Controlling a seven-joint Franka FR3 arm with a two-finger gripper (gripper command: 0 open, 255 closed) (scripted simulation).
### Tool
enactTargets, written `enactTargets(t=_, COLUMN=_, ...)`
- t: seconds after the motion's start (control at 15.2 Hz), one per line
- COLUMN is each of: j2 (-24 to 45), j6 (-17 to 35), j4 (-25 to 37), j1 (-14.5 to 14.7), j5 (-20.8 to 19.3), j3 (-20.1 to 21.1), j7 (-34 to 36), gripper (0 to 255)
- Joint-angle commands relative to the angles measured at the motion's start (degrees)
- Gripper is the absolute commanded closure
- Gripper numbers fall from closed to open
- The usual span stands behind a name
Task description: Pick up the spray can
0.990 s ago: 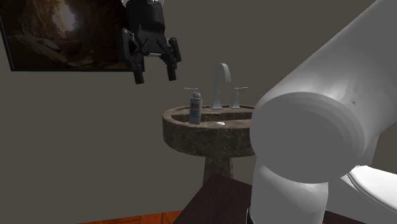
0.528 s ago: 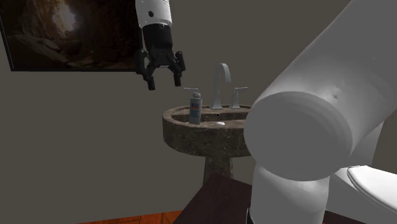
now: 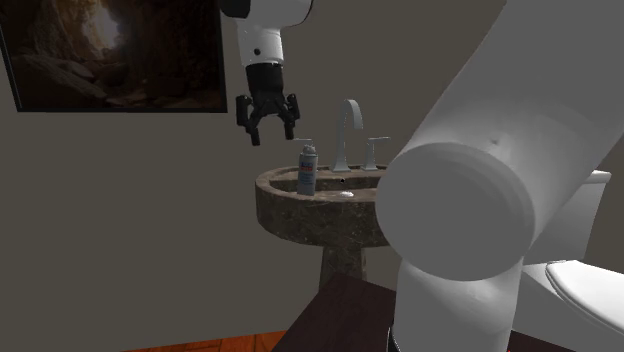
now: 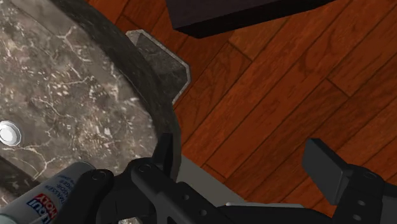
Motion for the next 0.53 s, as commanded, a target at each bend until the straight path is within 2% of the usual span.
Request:
enactTargets(t=0.0, j2=2.79, j6=2.11, j4=1.56, j1=-0.94, j5=-0.63, j3=-1.65, j7=-1.22, gripper=0)
enactTargets(t=0.46, j2=13.8, j6=7.58, j4=9.91, j1=-3.52, j5=-0.33, j3=-6.84, j7=-5.64, gripper=0)
